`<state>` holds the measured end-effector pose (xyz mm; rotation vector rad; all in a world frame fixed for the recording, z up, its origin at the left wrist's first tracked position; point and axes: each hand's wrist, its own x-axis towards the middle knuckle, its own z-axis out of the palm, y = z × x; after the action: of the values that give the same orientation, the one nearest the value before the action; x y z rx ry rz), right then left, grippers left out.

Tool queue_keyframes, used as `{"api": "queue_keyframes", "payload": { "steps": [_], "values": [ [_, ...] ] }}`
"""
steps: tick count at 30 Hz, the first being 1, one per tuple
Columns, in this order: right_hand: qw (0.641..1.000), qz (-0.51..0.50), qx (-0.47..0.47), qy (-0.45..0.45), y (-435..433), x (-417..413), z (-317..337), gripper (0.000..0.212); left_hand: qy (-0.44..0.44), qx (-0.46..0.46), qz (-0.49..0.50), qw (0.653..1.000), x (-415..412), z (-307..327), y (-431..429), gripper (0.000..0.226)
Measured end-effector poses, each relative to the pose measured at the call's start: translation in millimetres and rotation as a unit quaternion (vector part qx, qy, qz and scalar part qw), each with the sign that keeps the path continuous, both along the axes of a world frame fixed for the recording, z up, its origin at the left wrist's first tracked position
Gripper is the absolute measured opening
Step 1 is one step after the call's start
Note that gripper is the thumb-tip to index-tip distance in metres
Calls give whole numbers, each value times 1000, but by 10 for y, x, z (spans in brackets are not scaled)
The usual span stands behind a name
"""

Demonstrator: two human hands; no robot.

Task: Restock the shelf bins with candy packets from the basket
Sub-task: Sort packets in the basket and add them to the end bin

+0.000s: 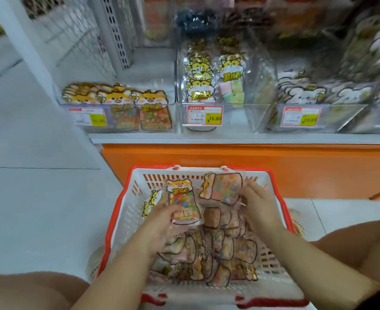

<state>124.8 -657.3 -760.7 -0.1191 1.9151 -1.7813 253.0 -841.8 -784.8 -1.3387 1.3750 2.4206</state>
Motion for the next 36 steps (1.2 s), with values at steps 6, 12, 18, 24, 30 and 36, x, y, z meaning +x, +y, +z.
{"api": "queue_keyframes", "payload": {
  "steps": [6,12,18,24,30,36],
  "values": [
    [755,302,144,563,-61,385,294,15,140,87,-5,986,51,520,106,31],
    [625,311,127,705,-84,276,446,15,173,114,-51,977,101,983,150,55],
    [597,330,23,731,-290,109,912,14,203,11,-104,974,105,1423,72,59],
    [745,263,-24,613,-662,180,1487,23,201,-144,-129,960,163,1838,-413,39],
    [871,307,84,375,-1201,-24,2116,67,164,-386,-294,859,231,2108,-857,48],
    [812,437,132,363,-1576,-107,2395,32,166,-507,-222,816,131,2128,-1156,43]
  ]
}}
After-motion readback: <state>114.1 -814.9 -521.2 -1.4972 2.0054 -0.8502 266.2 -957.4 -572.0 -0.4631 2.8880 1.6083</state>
